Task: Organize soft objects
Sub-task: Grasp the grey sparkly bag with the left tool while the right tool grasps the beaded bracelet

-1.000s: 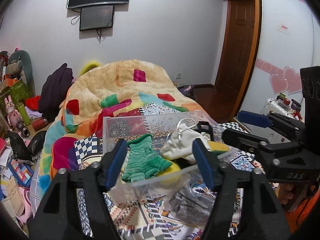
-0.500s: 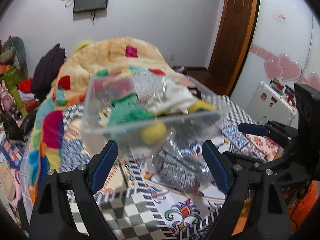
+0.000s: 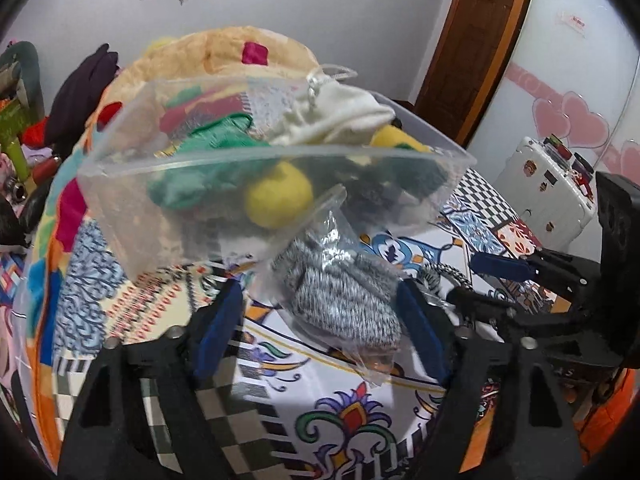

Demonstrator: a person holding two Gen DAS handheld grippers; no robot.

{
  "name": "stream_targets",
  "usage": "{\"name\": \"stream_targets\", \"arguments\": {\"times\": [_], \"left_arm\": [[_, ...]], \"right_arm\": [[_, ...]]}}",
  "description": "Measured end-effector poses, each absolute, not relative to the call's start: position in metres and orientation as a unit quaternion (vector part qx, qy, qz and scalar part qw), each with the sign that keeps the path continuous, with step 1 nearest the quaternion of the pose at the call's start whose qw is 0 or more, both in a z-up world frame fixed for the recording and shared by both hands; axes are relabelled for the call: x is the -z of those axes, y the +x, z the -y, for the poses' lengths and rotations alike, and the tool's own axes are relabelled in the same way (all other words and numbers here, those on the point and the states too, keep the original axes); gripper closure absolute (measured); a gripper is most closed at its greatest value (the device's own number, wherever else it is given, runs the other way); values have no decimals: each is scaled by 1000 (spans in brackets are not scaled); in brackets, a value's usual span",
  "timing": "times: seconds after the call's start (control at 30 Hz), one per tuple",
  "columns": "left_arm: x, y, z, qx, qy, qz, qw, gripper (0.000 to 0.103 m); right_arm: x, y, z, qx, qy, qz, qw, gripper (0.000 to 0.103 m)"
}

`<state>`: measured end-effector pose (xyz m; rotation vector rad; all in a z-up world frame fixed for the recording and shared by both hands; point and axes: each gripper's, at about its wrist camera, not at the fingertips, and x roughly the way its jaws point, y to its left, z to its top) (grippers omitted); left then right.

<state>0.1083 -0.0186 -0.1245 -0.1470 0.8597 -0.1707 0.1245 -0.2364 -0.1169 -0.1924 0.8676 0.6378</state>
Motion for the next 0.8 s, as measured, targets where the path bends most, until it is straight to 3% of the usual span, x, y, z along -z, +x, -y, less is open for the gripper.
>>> {"name": "stream_targets", "arguments": {"times": [0.03,0.2,0.3,0.5,0.8], "left_arm": [[126,109,20,86,-74,-418,901,36],[128,107,23,96,-75,-413,902,57],[128,104,24,108,-77,-414,901,69],[115,87,19,105,-75,-397,909,78],[71,65,6,91,-73,-330,937,81]], "right_arm": [[116,123,235,-301,-96,-411,855,60],[116,118,234,-300,-104,-399,860,92],[116,118,233,-294,-110,-392,865,95],[106,117,235,-296,-101,-378,871,96],[69,113,238,-306,-85,-329,889,97]]}}
